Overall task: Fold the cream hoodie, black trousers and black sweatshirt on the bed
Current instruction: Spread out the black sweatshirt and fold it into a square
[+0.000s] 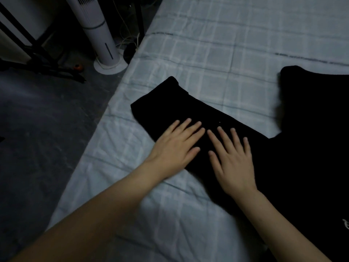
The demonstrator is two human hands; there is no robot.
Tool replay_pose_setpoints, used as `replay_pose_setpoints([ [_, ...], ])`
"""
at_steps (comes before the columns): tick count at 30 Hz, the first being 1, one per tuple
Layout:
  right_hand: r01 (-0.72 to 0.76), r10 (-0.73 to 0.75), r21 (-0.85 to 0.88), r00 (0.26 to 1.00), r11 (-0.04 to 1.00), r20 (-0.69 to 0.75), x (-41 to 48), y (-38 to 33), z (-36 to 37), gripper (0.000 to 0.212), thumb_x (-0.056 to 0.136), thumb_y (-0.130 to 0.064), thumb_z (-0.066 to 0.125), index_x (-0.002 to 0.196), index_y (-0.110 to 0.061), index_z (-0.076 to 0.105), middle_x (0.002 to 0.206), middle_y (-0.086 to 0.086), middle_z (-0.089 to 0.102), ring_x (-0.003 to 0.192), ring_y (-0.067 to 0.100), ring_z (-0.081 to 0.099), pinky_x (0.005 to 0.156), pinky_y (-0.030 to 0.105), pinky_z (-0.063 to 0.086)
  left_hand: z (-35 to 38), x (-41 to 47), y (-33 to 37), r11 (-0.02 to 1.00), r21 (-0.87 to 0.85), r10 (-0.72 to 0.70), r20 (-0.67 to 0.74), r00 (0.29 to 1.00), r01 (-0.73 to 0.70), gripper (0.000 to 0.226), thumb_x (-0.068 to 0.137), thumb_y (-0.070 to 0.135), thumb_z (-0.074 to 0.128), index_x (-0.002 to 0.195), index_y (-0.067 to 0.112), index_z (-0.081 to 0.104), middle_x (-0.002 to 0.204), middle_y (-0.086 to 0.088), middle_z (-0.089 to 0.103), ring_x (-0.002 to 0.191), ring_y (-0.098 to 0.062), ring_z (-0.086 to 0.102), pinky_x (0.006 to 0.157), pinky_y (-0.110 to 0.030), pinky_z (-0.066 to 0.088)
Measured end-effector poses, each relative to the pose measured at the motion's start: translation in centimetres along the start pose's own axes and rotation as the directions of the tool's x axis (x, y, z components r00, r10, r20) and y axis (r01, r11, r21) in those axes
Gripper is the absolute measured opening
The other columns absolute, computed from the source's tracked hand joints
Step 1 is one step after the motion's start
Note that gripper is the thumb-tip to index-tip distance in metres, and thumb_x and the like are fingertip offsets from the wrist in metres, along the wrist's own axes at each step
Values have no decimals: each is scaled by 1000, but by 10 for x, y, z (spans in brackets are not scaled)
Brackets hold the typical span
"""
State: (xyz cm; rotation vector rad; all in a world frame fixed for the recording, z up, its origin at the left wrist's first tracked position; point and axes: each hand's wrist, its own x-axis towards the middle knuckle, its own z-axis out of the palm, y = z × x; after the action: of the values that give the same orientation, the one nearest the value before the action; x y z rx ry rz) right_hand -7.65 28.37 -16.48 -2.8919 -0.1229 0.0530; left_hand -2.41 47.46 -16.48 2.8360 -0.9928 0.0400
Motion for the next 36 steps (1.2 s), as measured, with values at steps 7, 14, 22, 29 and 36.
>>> replay_pose_setpoints([
  [7, 19, -15, -21, 985, 1000, 172, 7, 0, 4, 57, 100, -49, 27, 156, -39, 17, 164, -8, 17, 153, 22, 9, 121, 44, 3, 10, 1, -6, 988, 20, -151, 187, 971, 150, 62, 95, 50, 21, 153, 29, 29, 160, 7, 24, 149, -12, 19, 120, -37, 11],
  [14, -40, 63, 92, 965, 995, -255, -65, 79, -93, 61, 86, -29, 54, 146, -22, 46, 154, 3, 42, 146, 27, 30, 120, 47, 20, -36, 35, 102, 941, -124, -308, 75, 948, 315, 58, 92, 33, 39, 144, 8, 45, 149, -18, 43, 139, -37, 39, 113, -49, 29],
  [22, -405, 434, -229, 896, 885, 97, -179, 274, -114, 83, 80, -79, 32, 153, -50, 5, 165, -6, 11, 151, 39, 2, 114, 66, 9, 6, 90, 300, 967, -234, -87, 75, 993, 102, 60, 98, 47, 22, 154, 27, 23, 161, -2, 22, 150, -23, 17, 121, -46, 9],
  [29, -332, 338, 92, 939, 939, -62, -180, 293, -95, 46, 95, -37, 55, 139, -23, 53, 151, -1, 46, 145, 42, 28, 116, 65, 18, 57, 94, 316, 940, -241, -196, 207, 959, 244, 62, 101, 45, 33, 155, 34, 5, 165, 2, -3, 151, -17, -3, 119, -39, -7],
  [36, -63, 474, 737, 802, 673, -363, -205, 348, -167, 33, 92, -6, 47, 119, -20, 61, 124, -10, 62, 116, 0, 54, 100, 8, 36, 2, 126, 376, 738, -630, -222, 112, 968, 242, 50, 100, 48, 37, 148, 50, 22, 161, 12, 16, 148, -9, 11, 121, -36, 13],
])
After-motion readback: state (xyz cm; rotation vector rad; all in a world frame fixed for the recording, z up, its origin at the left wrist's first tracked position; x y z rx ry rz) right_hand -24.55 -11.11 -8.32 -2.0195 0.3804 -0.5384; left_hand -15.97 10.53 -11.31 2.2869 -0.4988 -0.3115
